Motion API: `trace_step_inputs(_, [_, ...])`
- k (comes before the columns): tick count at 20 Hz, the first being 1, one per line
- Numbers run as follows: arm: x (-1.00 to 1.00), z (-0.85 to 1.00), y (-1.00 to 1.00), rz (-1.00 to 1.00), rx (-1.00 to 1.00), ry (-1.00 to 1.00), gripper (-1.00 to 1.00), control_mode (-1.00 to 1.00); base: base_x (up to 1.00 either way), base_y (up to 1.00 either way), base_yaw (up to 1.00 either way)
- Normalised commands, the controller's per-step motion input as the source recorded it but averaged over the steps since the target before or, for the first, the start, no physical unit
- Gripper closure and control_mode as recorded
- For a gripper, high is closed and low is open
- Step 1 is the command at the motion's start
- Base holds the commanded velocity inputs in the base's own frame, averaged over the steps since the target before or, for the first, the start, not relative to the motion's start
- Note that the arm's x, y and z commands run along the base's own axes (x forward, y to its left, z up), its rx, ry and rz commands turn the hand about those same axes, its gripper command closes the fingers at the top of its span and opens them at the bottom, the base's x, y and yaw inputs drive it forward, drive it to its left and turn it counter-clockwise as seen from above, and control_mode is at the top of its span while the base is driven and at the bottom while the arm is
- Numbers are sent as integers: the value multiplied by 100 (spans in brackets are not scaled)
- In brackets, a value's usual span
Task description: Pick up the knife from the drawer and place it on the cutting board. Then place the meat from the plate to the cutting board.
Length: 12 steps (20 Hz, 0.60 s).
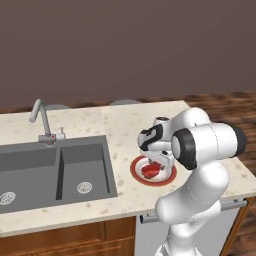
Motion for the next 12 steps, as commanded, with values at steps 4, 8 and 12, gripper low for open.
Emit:
trace_step_inputs(4, [-38,0,22,-9,0,-5,100,-100,0,0,0])
trace_step_inputs(8, [-27,0,7,-14,1,-1,100,-100,0,0,0])
trace_step_inputs(12, [-8,1,0,-16,0,0,100,-100,0,0,0])
